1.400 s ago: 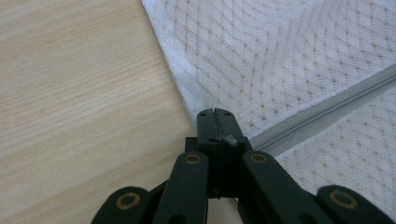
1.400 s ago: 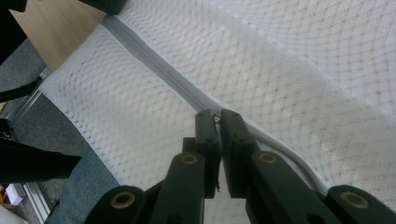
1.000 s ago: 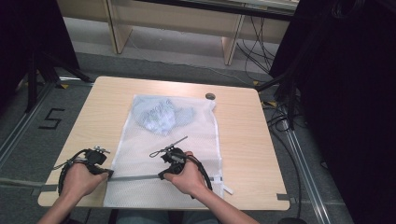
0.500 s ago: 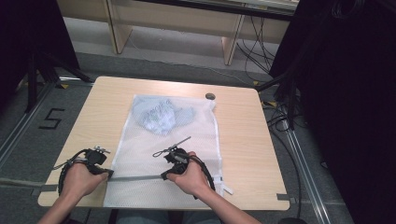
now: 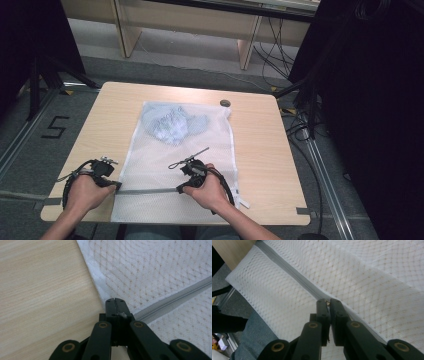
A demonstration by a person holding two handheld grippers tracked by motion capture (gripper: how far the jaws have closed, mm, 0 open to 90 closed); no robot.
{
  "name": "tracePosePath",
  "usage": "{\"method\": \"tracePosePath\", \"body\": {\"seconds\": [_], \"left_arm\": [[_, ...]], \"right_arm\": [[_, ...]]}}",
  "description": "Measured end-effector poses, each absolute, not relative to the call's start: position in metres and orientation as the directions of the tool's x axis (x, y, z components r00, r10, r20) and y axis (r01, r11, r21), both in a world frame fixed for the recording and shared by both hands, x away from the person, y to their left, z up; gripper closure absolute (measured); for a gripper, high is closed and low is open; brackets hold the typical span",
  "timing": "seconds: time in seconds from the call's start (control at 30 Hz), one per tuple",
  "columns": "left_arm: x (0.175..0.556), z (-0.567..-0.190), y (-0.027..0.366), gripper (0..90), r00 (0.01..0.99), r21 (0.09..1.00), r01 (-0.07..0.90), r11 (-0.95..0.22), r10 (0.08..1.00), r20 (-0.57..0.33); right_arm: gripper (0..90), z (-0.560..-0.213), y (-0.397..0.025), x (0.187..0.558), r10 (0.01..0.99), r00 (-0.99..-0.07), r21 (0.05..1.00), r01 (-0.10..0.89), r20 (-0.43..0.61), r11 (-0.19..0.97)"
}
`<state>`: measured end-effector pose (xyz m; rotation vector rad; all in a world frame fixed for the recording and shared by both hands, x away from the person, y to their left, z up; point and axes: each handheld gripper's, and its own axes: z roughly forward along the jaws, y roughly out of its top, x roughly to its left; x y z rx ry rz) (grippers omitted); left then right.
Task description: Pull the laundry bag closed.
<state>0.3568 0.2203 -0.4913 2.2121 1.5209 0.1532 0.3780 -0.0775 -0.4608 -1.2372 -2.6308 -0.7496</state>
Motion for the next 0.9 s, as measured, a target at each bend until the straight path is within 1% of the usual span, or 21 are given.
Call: {"method": "tracePosePath", "body": {"seconds": [0.9], "left_arm": [[0.357,-0.491,0.220,90.0,0.381,0.420,0.861,-0.286,0.911,-0.159]], "right_arm": [[87.0,-0.462,-0.101,0.379,0.711,-0.617,0.366,0.782,0.338,0.505]]}}
